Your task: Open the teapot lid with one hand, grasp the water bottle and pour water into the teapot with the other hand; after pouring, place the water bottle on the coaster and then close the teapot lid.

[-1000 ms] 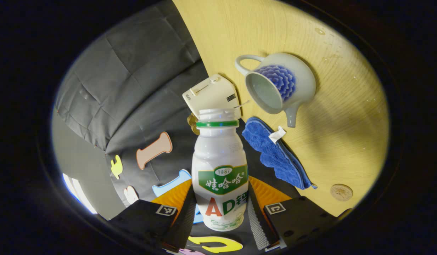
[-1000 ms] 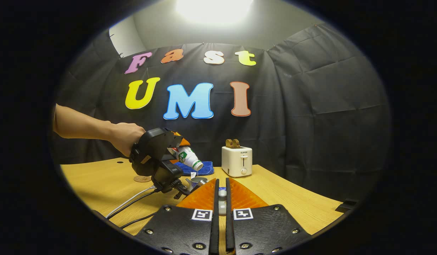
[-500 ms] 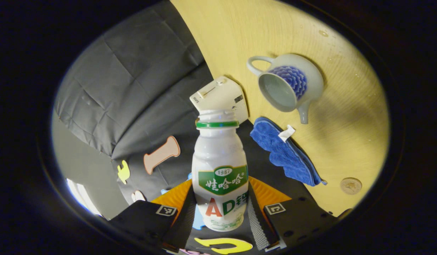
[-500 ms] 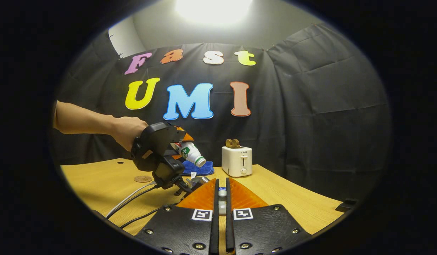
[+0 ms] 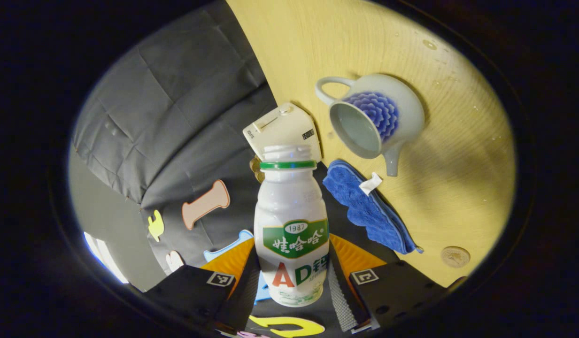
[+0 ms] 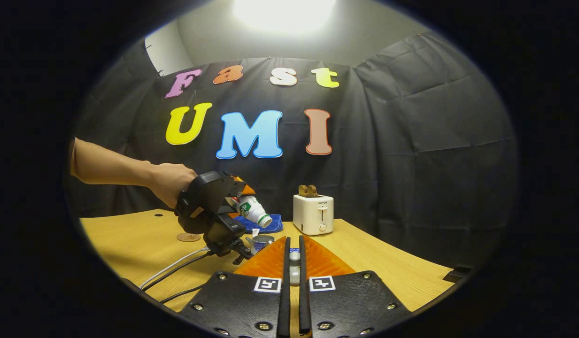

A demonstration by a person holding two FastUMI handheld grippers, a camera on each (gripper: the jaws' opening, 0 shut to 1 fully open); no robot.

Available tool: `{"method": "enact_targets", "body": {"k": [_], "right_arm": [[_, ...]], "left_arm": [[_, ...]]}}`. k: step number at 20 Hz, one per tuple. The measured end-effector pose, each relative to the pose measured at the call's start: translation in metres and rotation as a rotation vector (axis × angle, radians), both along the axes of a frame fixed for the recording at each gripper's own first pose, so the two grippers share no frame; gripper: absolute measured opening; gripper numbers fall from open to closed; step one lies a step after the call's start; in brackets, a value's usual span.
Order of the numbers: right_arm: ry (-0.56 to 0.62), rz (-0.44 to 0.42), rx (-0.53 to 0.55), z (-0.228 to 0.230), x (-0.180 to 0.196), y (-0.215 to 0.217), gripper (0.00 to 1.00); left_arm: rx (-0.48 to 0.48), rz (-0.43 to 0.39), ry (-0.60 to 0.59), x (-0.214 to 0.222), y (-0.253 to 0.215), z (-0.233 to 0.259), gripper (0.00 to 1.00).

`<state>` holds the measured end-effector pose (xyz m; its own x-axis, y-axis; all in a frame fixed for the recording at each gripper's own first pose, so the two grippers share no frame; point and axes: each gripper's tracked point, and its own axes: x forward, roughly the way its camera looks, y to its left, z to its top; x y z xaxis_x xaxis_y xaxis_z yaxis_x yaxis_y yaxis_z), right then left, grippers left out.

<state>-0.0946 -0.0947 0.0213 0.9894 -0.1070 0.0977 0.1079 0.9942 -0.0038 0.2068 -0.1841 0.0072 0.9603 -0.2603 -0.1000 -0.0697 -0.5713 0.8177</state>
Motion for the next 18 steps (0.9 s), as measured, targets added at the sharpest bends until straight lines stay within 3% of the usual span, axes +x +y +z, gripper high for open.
{"method": "enact_targets", "body": {"k": [5,7,16,18], "right_arm": [[0.016,0.009,0.007,-0.005,0.002,0.001,0.07],[0.013,0.009,0.013,-0.004,0.002,-0.001,0.07],[0.009,0.016,0.008,0.002,0.007,0.003,0.07],[0.016,0.019,0.011,0.002,0.01,0.003,0.07]], "left_arm": [[-0.064,0.031,0.045,0.002,0.008,-0.011,0.81],[-0.155,0.063,0.1,0.003,0.014,-0.021,0.75],[-0.598,0.132,0.278,-0.012,0.03,-0.055,0.73],[-0.71,0.15,0.304,-0.016,0.037,-0.059,0.81]]}}
